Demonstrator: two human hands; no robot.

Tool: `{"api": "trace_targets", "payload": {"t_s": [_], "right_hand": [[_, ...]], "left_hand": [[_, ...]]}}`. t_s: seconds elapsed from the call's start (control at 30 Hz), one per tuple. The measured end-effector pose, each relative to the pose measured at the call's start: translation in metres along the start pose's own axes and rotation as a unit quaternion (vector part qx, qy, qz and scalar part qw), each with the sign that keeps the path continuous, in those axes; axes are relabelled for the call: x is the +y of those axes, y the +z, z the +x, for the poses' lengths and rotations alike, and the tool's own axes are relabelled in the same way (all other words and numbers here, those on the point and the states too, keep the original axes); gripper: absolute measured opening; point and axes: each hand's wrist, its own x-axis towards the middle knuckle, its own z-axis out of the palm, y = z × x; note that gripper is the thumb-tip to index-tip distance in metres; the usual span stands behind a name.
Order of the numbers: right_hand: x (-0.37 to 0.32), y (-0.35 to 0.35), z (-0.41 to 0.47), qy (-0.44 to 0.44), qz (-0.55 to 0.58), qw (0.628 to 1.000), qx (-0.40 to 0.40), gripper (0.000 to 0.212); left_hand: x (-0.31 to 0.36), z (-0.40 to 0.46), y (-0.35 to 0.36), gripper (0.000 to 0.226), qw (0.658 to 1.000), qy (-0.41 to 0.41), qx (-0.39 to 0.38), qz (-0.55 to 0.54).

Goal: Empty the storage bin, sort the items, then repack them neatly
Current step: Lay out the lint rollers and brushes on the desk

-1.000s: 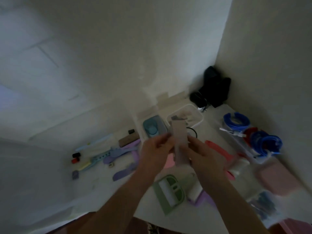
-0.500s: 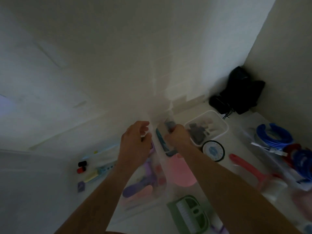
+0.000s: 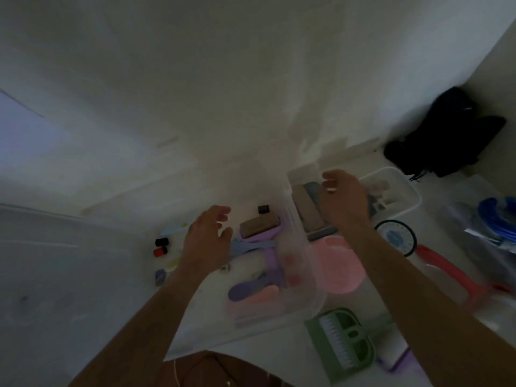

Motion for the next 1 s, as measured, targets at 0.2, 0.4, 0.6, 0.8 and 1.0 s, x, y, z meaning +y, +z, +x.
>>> {"api": "trace_targets", "payload": {"t_s": [0.2,0.4,0.6,0.8,1.0], "right_hand": [[-0.07,-0.005,-0.092,-0.175,0.066,0.982,-0.001,0.018],[-0.065,0.114,-0.038,-0.238,-0.292,0.888,-0.263,0.044],[-0.042,0.15,0.004,-0.197,-0.376,0.84,-0.339,0.046],[-0.041,0.157,0.006,-0.226,-0.342,0.858,-0.31,0.029],[-0.052,0.151,-0.013,-0.209,-0.109,0.95,-0.203,0.026]], "left_hand": [[-0.051,0.0,0.015,0.049,0.986,0.008,-0.099,0.13],[-0.079,0.008,0.029,0.057,0.971,0.046,-0.134,0.195],[-0.121,-0.003,0.022,0.07,0.923,0.044,-0.257,0.284],[-0.166,-0.005,0.005,0.071,0.921,-0.063,-0.303,0.235],[-0.169,-0.009,0.005,0.031,0.987,-0.063,-0.084,0.118]]}}
